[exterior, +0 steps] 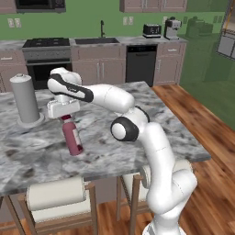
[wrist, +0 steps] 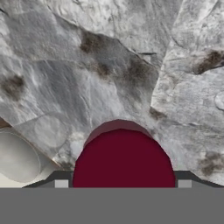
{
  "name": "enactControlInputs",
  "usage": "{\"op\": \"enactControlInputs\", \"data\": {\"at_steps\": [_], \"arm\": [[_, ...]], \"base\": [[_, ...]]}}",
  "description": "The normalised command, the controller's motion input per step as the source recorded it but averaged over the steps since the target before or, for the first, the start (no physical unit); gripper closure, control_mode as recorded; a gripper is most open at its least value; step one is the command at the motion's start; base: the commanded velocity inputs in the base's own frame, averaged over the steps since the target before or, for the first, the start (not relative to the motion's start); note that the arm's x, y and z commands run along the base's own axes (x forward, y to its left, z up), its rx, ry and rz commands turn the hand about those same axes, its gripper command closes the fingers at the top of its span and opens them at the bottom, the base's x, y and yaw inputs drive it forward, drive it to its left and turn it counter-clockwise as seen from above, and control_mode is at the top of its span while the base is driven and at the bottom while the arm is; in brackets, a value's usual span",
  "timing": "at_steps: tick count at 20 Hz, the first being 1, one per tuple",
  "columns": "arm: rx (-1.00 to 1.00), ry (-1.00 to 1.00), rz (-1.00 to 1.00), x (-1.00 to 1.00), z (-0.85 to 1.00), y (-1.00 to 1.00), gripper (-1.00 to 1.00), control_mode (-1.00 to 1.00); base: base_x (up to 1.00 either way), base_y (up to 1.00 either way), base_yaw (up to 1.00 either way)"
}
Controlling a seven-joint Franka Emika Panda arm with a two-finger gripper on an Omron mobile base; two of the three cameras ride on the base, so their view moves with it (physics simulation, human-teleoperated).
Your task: There is a wine glass and glass cup on the dining counter. Place the wine bottle next to the wine glass and the juice bottle next to the glass cup.
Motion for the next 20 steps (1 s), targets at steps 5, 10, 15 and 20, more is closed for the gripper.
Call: {"op": "enactControlInputs", "data": {"at_steps": [5, 10, 15, 20], "arm": [[0.0, 0.02, 0.0, -0.23, -0.15, 0.03, 1.0, -1.0], [0.0, 0.0, 0.0, -0.28, -0.16, 0.04, 1.0, -1.0], [0.0, -0.03, -0.01, -0.23, -0.08, 0.02, 1.0, -1.0], [0.0, -0.06, -0.06, -0.11, -0.03, -0.01, 1.0, -1.0]], "base": [[0.0, 0.0, 0.0], [0.0, 0.0, 0.0], [0.0, 0.0, 0.0], [0.0, 0.0, 0.0]]}}
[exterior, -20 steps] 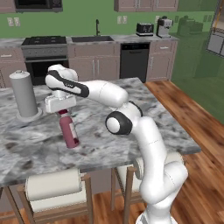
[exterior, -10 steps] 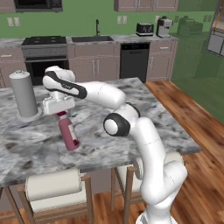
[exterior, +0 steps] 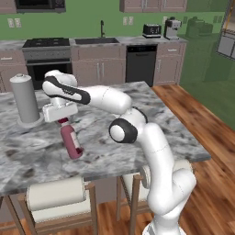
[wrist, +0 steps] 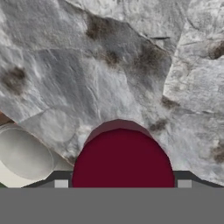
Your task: There is a wine glass and glass cup on the dining counter. Place the wine bottle next to the wine glass and the juice bottle next to the glass cup.
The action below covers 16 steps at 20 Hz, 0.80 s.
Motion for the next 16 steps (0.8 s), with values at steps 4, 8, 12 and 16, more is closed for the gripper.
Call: {"op": "enactControlInputs", "data": {"at_steps": [4, 8, 12, 16], "arm": [[0.0, -0.06, -0.06, -0.16, -0.03, -0.04, 1.0, -1.0], [0.01, -0.07, -0.06, -0.16, -0.02, -0.13, 1.0, -1.0], [0.02, -0.08, -0.05, -0.21, -0.05, -0.16, 1.0, -1.0], [0.03, -0.09, -0.06, -0.22, -0.05, -0.16, 1.0, -1.0]], "base": [[0.0, 0.0, 0.0], [0.0, 0.0, 0.0], [0.0, 0.0, 0.0], [0.0, 0.0, 0.0]]}}
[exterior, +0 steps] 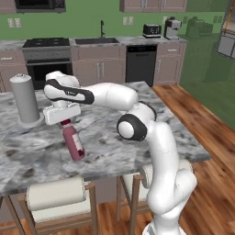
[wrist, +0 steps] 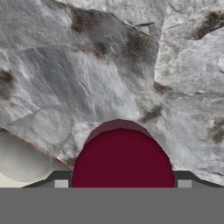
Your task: There is a wine glass and glass cup on the dining counter. Place the wine bottle next to the wine glass and the juice bottle next to the glass cup.
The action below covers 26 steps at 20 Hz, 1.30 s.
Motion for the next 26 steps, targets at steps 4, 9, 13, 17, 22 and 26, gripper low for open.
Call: {"op": "enactControlInputs", "data": {"at_steps": [4, 9, 13, 17, 22, 26], "arm": [[0.06, -0.11, -0.08, -0.27, -0.08, -0.17, 1.0, -1.0], [0.07, -0.15, -0.09, -0.22, -0.08, -0.13, 1.0, -1.0], [0.04, -0.15, -0.09, -0.04, -0.03, -0.1, 1.0, -1.0], [0.06, -0.15, -0.08, -0.14, -0.06, -0.09, 1.0, -1.0], [0.1, -0.11, -0.09, -0.17, -0.11, -0.08, 1.0, -1.0], [0.12, -0.07, -0.11, -0.14, -0.21, -0.06, 1.0, -1.0]], "base": [[0.0, 0.0, 0.0], [0.0, 0.0, 0.0], [0.0, 0.0, 0.0], [0.0, 0.0, 0.0], [0.0, 0.0, 0.0], [0.0, 0.0, 0.0]]}}
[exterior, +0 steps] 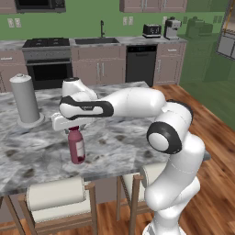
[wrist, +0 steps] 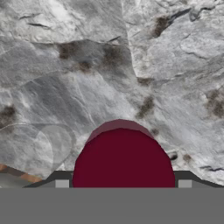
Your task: There is a wine glass and glass cup on the dining counter. Place the wine bottle next to the wine glass and the juice bottle next to the glass cup.
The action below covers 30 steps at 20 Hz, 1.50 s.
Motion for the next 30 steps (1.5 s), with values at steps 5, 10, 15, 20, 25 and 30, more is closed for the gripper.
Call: {"op": "enactControlInputs", "data": {"at_steps": [5, 10, 15, 20, 25, 30], "arm": [[0.12, -0.01, -0.1, 0.0, -0.25, -0.02, 1.0, -1.0], [0.12, 0.0, -0.09, 0.0, -0.21, -0.01, 1.0, -1.0], [0.12, 0.0, -0.07, -0.03, -0.16, 0.0, -1.0, -1.0], [0.11, 0.0, -0.07, -0.08, -0.05, 0.0, -1.0, -1.0], [0.09, 0.0, -0.06, -0.1, 0.0, 0.0, -1.0, -1.0], [0.05, 0.0, -0.03, -0.12, 0.01, 0.0, -1.0, -1.0]], "base": [[0.0, 0.0, 0.0], [0.0, 0.0, 0.0], [0.0, 0.0, 0.0], [0.0, 0.0, 0.0], [0.0, 0.0, 0.0], [0.0, 0.0, 0.0]]}}
